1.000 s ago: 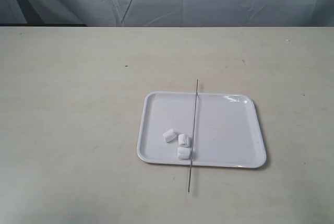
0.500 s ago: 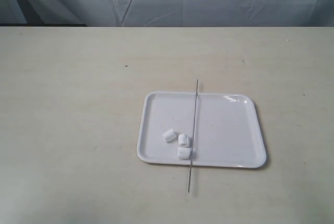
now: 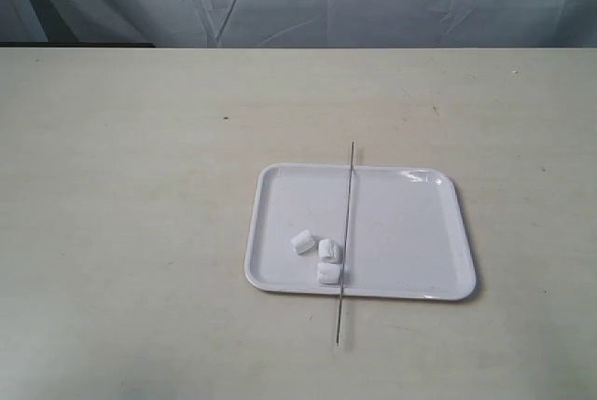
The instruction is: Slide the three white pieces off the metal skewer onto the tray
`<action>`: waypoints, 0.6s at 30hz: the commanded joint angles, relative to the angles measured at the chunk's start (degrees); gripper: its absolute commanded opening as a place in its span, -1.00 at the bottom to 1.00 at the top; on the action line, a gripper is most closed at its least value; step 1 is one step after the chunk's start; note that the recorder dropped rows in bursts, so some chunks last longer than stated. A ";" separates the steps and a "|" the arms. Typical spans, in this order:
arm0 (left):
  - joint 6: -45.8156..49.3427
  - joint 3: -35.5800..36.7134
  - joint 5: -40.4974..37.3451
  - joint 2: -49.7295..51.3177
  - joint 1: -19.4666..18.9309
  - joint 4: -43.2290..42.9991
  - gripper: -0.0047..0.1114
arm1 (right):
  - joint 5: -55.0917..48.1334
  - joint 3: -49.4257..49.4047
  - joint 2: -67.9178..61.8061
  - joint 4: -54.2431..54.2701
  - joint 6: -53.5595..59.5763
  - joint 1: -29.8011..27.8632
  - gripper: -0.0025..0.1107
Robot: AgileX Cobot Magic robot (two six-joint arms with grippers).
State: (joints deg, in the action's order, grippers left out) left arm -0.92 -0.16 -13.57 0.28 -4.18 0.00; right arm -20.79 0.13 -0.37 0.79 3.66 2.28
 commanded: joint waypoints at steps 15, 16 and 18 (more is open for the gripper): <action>-0.19 0.16 -0.18 -0.28 -0.26 0.38 -0.92 | 0.18 -0.13 0.37 0.02 0.02 0.08 -0.97; -0.19 0.16 -0.18 -0.28 -0.26 0.38 -0.92 | 0.18 -0.13 0.37 0.02 0.02 0.08 -0.97; -0.19 0.16 -0.18 -0.28 -0.26 0.38 -0.92 | 0.18 -0.13 0.37 0.02 0.02 0.08 -0.97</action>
